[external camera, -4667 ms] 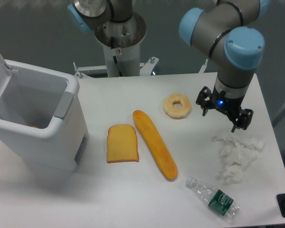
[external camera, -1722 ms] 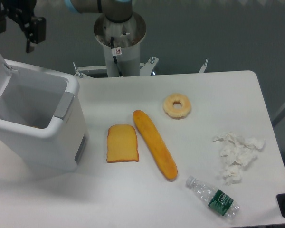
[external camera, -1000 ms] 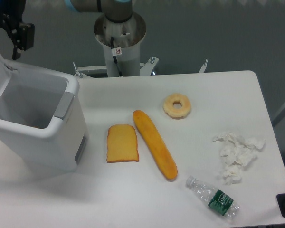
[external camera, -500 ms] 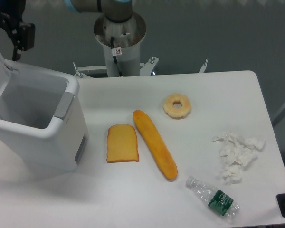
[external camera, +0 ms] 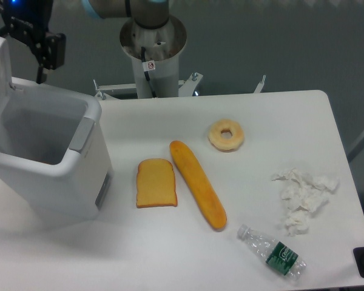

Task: Close the trash can
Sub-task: 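Push the white lid down onto the trash can opening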

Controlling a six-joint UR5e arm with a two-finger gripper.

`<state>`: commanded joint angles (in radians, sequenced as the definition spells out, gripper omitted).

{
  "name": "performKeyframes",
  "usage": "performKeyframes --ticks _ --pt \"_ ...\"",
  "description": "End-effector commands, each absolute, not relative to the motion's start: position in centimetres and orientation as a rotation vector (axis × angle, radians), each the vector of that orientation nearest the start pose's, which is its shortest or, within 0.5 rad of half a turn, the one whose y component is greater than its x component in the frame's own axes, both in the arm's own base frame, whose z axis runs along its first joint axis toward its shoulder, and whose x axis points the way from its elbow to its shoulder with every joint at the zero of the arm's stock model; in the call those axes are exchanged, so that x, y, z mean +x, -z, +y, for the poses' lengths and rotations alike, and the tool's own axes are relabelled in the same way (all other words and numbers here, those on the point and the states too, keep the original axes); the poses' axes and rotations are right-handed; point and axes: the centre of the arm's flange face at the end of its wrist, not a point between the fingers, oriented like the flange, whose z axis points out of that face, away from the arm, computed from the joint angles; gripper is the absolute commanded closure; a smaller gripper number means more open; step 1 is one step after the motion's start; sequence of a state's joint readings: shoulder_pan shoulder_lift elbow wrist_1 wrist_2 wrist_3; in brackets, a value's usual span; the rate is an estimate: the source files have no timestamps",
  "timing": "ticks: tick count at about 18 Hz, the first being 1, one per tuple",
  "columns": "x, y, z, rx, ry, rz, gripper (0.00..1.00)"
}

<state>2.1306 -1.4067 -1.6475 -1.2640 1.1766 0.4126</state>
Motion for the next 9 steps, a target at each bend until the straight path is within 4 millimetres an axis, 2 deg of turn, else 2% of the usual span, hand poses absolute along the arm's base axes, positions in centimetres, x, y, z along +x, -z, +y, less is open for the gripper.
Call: performKeyframes --ticks 5,9 --pt "-11.8 -56.6 47.0 -2.608 0.199 -0.135 0.0" --pt "-13.4 -54.7 48.5 -2.64 0.212 -0.155 0.0"
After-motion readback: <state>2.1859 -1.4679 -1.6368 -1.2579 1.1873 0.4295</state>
